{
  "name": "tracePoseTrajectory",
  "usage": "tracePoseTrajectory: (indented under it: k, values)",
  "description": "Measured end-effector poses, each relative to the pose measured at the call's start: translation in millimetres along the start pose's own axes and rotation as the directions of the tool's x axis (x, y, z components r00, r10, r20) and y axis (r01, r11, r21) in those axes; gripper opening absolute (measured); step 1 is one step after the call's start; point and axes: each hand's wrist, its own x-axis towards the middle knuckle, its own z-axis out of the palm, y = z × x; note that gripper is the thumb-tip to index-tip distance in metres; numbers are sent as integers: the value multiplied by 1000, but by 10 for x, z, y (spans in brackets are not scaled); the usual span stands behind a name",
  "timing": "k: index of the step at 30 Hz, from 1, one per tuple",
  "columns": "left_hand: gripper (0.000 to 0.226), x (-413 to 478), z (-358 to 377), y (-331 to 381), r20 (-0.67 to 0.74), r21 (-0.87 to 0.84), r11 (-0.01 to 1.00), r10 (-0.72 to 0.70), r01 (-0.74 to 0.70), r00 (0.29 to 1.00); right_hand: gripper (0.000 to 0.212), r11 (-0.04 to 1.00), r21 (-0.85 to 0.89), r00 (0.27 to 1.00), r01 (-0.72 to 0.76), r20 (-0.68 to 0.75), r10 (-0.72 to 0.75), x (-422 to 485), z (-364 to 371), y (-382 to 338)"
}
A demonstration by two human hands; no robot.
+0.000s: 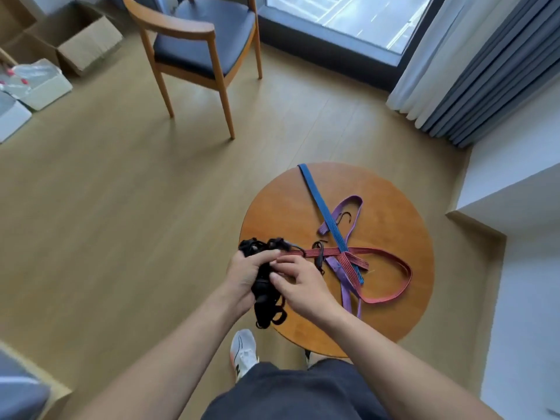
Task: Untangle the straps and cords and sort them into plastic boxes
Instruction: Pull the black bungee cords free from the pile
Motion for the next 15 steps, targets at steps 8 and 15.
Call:
tracePoseTrajectory:
  k: [8, 15]
  values:
    - [49, 273, -585, -190, -301, 58, 996, -44, 64, 953, 59, 796, -603, 967, -56, 166, 194, 613, 81, 979]
    - [57, 327, -727, -381, -366, 95, 994, -22, 61, 931, 22, 550, -827, 967, 118, 221, 125, 892, 463, 1458]
